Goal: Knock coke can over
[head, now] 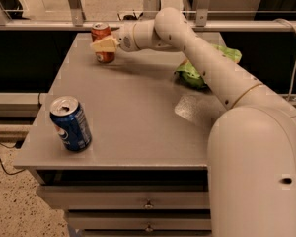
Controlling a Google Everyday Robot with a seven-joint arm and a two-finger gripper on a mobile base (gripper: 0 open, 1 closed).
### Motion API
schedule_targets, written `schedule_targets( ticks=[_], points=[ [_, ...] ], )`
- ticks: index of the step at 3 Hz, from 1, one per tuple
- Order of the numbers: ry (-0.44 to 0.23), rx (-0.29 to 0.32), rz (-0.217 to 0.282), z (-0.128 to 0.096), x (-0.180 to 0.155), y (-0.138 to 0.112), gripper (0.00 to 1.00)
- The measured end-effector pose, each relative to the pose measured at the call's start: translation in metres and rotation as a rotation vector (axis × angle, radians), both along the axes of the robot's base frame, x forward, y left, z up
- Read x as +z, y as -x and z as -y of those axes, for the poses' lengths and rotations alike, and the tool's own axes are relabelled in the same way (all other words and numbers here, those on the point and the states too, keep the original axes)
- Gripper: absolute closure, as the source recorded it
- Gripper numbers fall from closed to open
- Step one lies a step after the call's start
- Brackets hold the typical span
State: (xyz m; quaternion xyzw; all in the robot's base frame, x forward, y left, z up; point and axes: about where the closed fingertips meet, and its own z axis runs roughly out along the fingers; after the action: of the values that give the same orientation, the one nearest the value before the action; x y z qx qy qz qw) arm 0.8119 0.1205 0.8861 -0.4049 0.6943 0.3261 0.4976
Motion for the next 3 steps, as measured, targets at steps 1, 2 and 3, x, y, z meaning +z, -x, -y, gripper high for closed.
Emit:
schedule_targets(
  ticks=[1, 2, 3],
  points=[
    [-0.007, -0.020, 0.008, 0.005, 0.005, 0.006, 0.63],
    [0.068, -0.028, 0.080, 0.025, 0.032, 0.008, 0.87],
    [0.207, -0.009, 0.131, 0.046, 0.053, 0.004, 1.00]
  ],
)
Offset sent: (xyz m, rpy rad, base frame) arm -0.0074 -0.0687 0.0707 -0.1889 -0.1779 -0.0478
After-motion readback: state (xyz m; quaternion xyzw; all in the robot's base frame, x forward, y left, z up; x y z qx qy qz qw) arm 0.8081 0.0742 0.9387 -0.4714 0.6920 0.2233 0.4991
